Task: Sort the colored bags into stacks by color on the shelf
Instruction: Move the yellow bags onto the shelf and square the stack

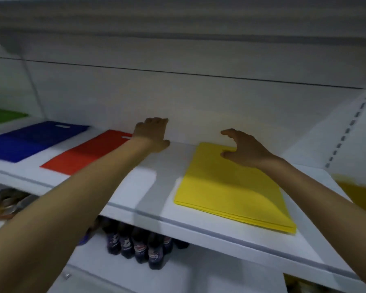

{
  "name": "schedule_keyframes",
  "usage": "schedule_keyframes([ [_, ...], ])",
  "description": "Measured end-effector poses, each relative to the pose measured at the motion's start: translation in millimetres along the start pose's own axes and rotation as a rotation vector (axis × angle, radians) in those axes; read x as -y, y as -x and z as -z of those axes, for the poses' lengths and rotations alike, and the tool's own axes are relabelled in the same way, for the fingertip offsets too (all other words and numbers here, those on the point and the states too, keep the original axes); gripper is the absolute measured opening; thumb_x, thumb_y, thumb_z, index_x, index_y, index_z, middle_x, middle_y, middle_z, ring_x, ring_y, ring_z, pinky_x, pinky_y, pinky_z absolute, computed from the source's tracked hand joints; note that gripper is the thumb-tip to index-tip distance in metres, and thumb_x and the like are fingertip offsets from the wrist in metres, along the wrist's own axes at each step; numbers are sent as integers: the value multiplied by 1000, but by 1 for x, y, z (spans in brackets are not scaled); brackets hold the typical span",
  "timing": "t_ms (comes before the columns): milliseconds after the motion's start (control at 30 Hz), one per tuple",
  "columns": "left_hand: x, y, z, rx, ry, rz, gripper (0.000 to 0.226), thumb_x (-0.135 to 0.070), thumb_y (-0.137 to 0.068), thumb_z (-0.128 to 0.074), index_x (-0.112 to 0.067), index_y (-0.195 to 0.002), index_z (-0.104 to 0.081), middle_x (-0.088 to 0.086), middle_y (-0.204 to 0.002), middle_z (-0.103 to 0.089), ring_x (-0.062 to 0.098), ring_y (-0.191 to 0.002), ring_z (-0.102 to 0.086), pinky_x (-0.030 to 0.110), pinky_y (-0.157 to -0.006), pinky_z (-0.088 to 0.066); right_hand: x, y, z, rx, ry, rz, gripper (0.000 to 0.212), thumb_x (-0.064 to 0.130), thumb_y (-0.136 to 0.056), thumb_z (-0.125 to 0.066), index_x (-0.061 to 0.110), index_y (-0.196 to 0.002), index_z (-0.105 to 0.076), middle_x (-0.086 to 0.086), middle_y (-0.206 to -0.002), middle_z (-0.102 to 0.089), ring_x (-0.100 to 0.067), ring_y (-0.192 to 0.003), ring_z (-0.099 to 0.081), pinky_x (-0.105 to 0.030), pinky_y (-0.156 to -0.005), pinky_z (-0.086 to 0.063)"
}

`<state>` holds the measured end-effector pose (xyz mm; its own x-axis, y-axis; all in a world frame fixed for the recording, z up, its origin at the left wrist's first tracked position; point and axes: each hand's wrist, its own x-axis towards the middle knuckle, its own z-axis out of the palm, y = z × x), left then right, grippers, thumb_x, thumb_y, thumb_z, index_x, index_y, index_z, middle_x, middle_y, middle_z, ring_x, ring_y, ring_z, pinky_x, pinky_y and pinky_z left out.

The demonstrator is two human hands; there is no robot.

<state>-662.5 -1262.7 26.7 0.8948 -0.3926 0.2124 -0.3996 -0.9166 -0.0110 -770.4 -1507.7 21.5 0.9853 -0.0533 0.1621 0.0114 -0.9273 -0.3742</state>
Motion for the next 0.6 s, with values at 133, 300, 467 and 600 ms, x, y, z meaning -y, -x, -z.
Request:
schedule_keyframes([
  [133, 50, 33, 31, -21, -130, 130, 81, -44, -90, -56, -18, -153, -12, 8, -155, -25, 29, -139, -29, 45, -108, -31, 80, -41, -10, 109, 186, 174, 78, 29, -87, -64, 27, -151, -19, -9, -146, -37, -30, -128, -44, -40, -99, -42],
  [300, 131, 95, 61, -30, -215, 278, 78, -43, -87, -59, -17, -150, -19, 10, -144, -39, 32, -130, -39, 47, -99, -40, 199, -67, -30, 131, 277, 344, 82, 30, -85, -64, 28, -151, -16, -6, -144, -40, -27, -127, -45, -35, -96, -43],
  [467, 210, 167, 81, 1, -257, 473, 76, -49, -84, -60, -20, -146, -26, 8, -137, -47, 31, -124, -45, 41, -90, -44, 311, -71, -64, 111, 280, 561, 77, 29, -81, -65, 24, -148, -27, -7, -140, -47, -28, -121, -51, -36, -95, -46],
  [600, 286, 228, 88, 26, -268, 621, 71, -49, -85, -57, -20, -144, -30, 7, -135, -49, 30, -121, -47, 35, -78, -39, 405, -65, -108, 167, 285, 682, 76, 28, -80, -66, 22, -147, -30, -7, -144, -45, -30, -125, -49, -40, -100, -45],
])
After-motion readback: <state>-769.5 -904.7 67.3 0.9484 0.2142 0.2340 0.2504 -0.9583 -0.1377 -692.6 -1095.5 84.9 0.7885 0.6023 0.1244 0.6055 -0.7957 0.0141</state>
